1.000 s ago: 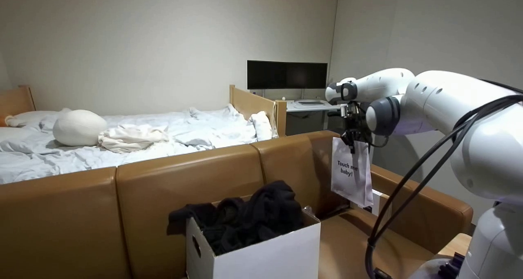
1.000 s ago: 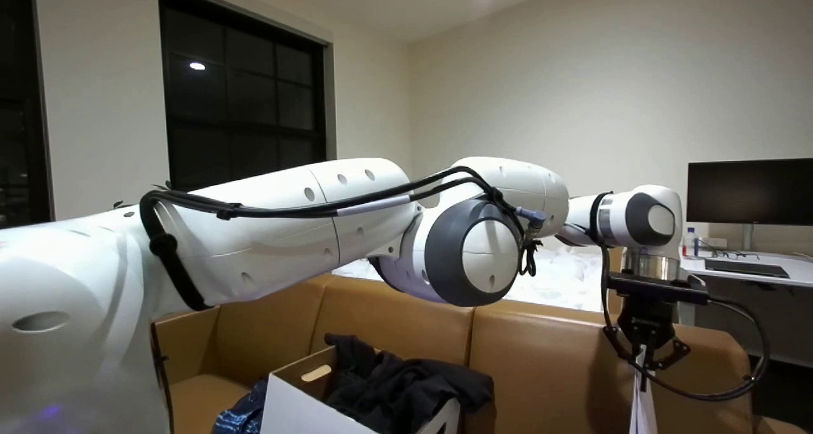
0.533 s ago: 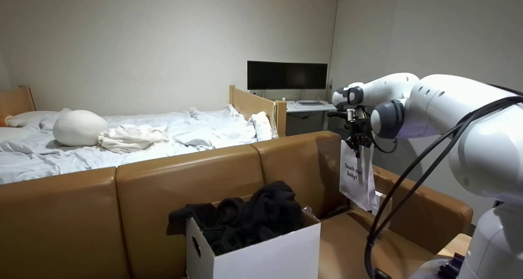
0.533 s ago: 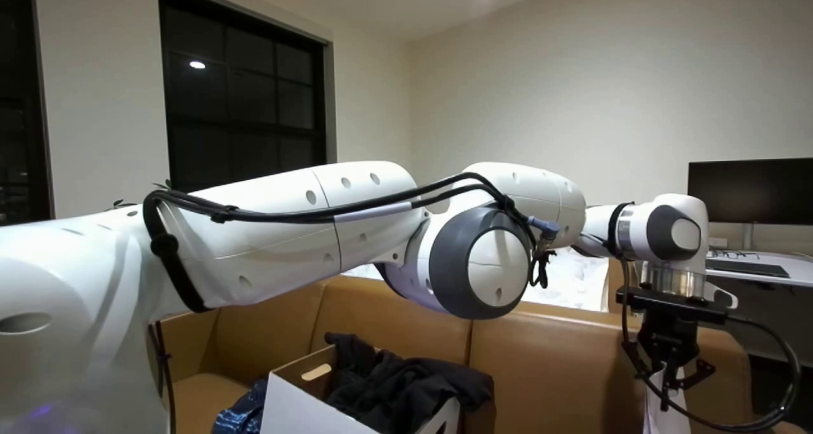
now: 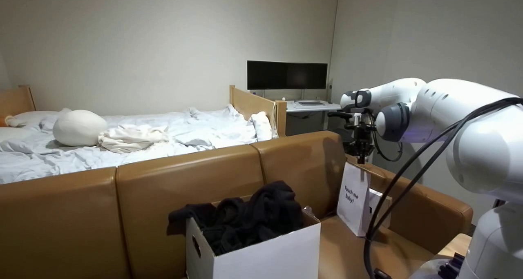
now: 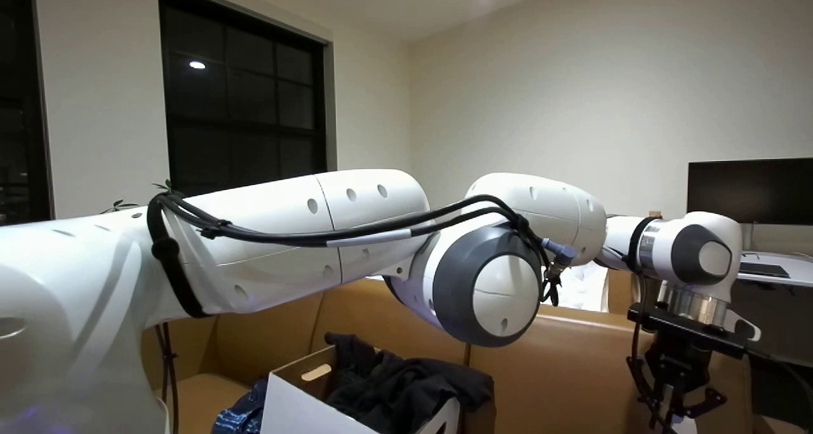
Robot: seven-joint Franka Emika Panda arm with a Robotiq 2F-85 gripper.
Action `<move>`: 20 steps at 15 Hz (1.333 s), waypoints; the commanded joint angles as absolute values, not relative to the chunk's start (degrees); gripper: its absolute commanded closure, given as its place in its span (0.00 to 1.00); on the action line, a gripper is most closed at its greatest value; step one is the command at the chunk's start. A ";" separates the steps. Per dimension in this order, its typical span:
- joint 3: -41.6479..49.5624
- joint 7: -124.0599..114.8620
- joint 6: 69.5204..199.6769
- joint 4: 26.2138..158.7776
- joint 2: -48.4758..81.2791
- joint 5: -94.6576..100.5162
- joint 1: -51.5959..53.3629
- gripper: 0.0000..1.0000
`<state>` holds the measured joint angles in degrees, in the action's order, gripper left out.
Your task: Put the white bag on the chair
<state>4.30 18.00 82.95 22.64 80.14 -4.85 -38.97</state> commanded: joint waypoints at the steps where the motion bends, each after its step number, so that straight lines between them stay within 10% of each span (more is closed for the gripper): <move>1: 2.40 16.68 84.19 26.16 77.93 -7.16 -40.50 0.53; 10: 1.25 19.17 85.06 24.83 76.27 -8.05 -40.36 0.00; 20: -1.08 37.99 65.34 20.22 66.29 -4.15 -32.48 0.00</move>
